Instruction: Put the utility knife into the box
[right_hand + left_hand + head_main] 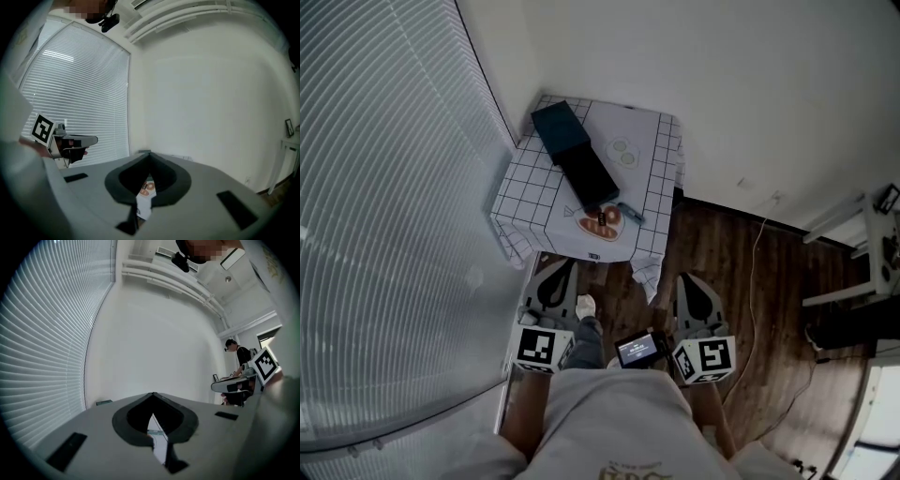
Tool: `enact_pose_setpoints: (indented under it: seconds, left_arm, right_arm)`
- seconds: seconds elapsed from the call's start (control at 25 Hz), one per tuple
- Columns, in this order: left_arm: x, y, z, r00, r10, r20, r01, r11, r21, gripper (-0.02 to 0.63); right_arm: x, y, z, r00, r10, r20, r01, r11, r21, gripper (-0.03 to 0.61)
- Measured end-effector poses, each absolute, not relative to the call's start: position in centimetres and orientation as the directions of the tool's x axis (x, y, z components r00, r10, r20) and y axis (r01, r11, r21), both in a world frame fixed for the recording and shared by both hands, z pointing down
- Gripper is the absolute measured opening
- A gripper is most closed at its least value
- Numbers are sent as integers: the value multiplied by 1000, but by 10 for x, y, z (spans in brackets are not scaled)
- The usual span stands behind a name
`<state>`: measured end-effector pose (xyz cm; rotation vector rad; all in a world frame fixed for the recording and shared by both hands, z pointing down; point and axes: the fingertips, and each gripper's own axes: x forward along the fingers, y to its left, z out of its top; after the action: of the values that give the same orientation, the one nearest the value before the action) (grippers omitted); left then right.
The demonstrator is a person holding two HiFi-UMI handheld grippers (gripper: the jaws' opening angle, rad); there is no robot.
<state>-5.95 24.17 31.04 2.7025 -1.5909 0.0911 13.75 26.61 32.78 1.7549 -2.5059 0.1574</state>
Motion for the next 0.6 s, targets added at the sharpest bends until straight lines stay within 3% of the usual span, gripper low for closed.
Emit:
enact_pose_setpoints:
  seconds: [0.6]
  left_arm:
    - [-101, 80, 314, 486, -871, 67, -872, -489, -23, 6]
  right_arm:
    - [95, 112, 338, -312, -935, 166, -949, 315, -8, 8]
